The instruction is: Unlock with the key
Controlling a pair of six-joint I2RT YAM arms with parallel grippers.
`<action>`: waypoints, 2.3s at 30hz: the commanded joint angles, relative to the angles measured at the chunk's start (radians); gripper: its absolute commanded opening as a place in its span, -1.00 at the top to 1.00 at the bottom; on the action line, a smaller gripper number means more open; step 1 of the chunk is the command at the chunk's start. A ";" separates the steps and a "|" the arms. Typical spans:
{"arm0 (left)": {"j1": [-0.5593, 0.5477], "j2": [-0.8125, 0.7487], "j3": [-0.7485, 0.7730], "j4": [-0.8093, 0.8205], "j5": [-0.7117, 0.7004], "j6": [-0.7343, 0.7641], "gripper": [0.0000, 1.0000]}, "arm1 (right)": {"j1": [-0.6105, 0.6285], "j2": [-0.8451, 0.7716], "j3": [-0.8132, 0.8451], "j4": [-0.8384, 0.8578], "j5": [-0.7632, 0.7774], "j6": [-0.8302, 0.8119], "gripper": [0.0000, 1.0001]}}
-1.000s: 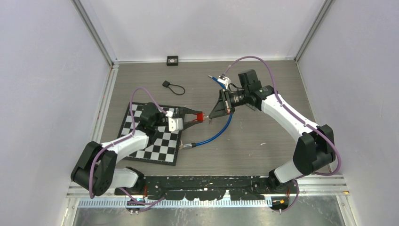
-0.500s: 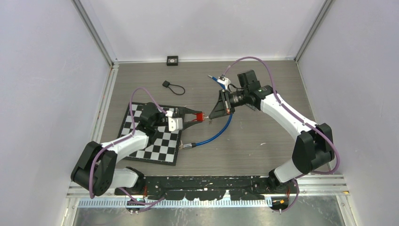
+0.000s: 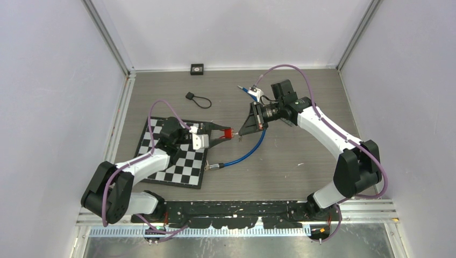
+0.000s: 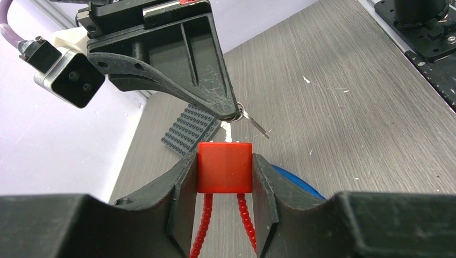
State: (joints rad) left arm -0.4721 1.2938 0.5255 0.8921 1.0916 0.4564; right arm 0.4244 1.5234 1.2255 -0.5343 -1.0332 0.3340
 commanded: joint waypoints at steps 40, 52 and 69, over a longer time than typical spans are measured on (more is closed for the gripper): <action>-0.005 -0.023 0.011 0.031 0.027 -0.002 1.00 | 0.029 -0.024 0.046 -0.011 0.029 -0.062 0.99; -0.007 -0.014 0.014 0.030 0.023 0.002 1.00 | 0.064 -0.024 0.070 -0.040 0.075 -0.101 0.99; -0.014 -0.023 -0.008 0.009 0.043 0.034 1.00 | 0.043 -0.011 0.048 0.046 0.078 0.000 0.99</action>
State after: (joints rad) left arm -0.4721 1.2938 0.5220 0.8555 1.1069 0.4614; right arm 0.4694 1.5230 1.2549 -0.5739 -0.9550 0.2939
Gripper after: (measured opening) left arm 0.385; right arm 0.039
